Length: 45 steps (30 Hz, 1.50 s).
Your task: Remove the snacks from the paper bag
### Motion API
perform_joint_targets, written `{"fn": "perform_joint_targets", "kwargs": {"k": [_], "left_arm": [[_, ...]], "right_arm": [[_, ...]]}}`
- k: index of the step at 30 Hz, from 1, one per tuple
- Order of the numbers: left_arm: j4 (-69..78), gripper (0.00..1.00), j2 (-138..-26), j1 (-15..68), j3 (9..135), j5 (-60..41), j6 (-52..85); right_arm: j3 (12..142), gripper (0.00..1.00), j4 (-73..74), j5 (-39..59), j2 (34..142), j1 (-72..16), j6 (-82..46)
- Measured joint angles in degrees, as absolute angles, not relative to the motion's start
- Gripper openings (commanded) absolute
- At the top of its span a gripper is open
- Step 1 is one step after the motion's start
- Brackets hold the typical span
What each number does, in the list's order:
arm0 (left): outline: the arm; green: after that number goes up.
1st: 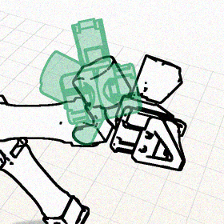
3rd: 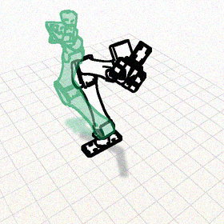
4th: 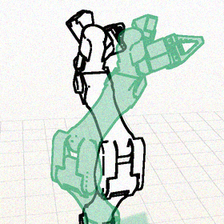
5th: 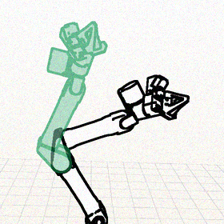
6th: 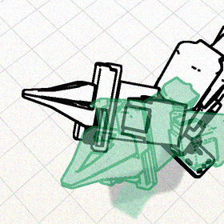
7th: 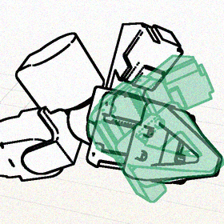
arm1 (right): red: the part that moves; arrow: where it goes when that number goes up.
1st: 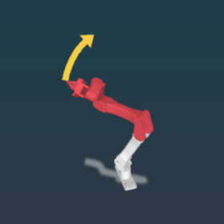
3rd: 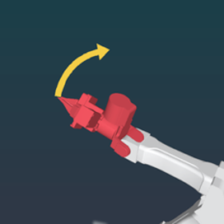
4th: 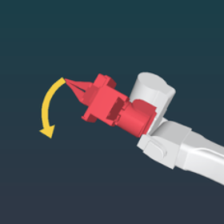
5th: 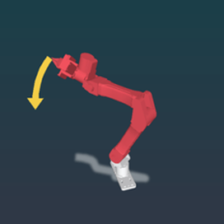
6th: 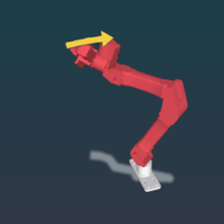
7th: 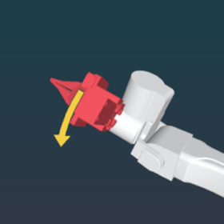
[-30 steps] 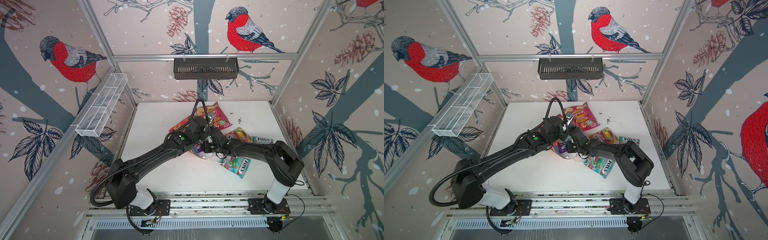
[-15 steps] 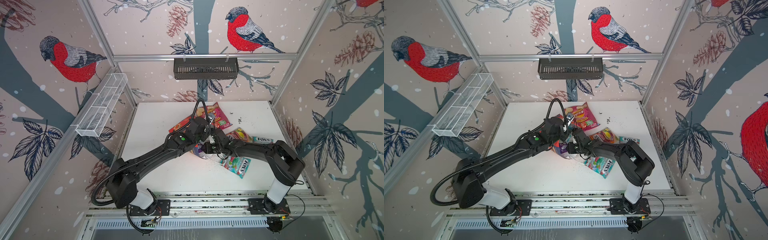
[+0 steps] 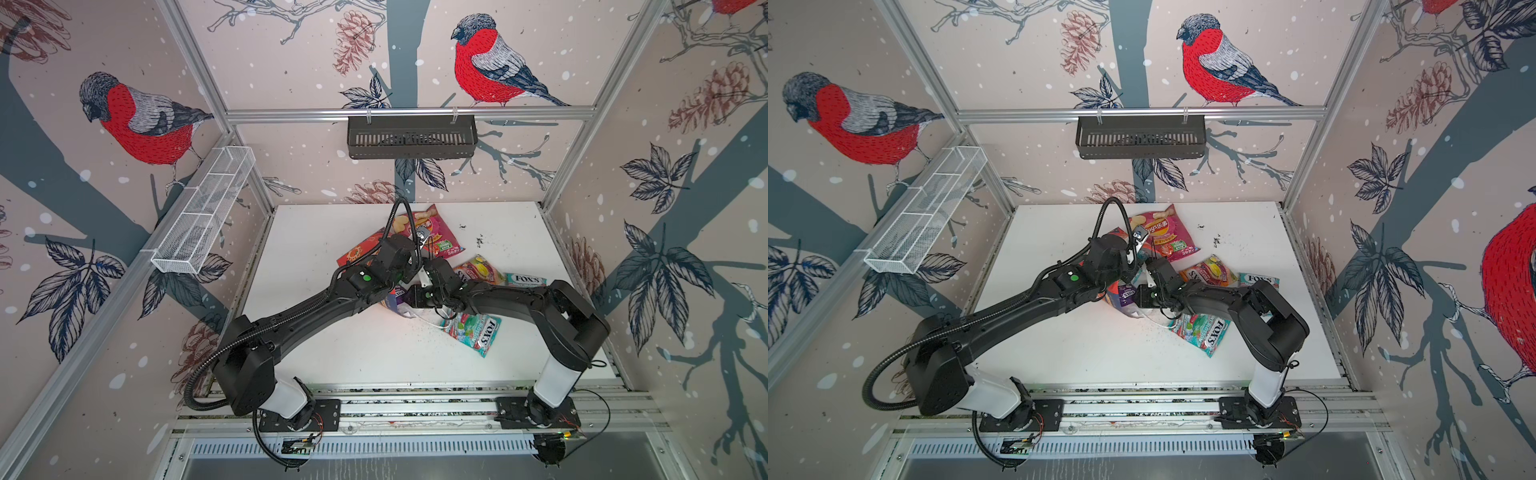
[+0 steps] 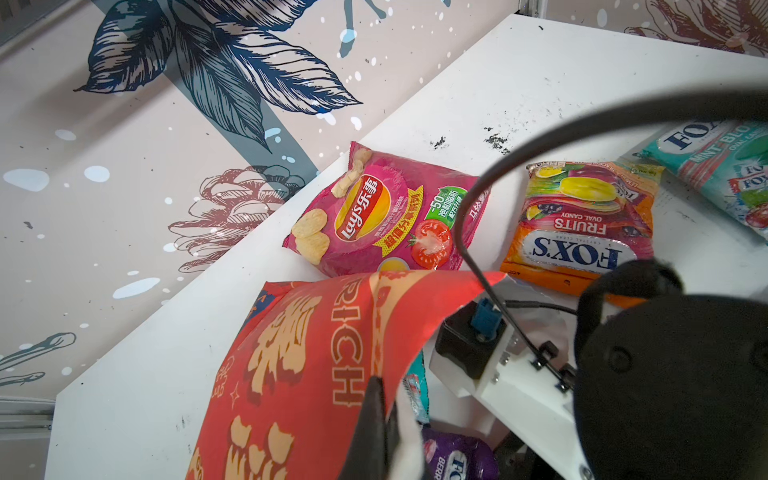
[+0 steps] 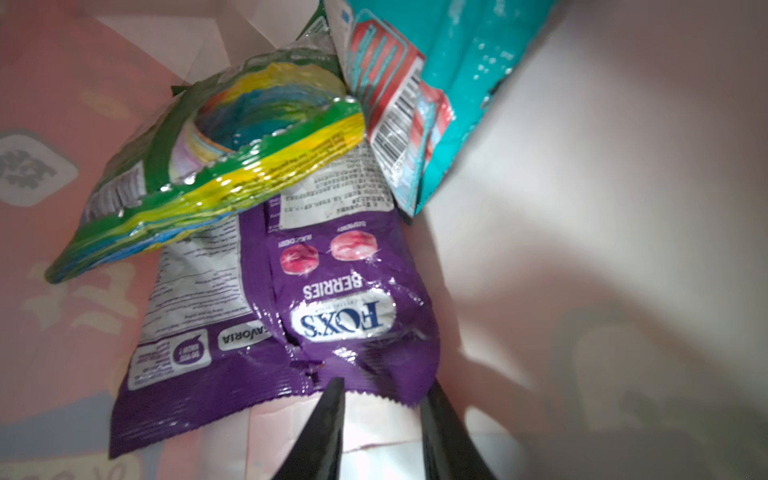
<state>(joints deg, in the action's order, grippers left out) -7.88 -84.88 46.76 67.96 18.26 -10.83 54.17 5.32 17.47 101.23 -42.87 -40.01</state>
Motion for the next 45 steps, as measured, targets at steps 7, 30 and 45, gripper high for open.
{"fn": "perform_joint_targets", "kwargs": {"k": [7, 30, 45], "left_arm": [[-7.7, 0.0, -84.8, 46.8, 67.6, 18.4, -10.9], [-7.6, 0.0, -85.4, 46.8, 68.3, 21.7, -10.9], [-6.7, 0.0, -85.0, 46.3, 68.4, 24.9, -10.9]], "right_arm": [[54.4, 0.11, 6.2, 17.7, 101.9, -42.4, -40.4], [48.9, 0.0, 12.3, 12.4, 90.3, -43.3, -38.0], [45.5, 0.0, 10.4, 7.6, 78.5, -42.7, -33.6]]}}
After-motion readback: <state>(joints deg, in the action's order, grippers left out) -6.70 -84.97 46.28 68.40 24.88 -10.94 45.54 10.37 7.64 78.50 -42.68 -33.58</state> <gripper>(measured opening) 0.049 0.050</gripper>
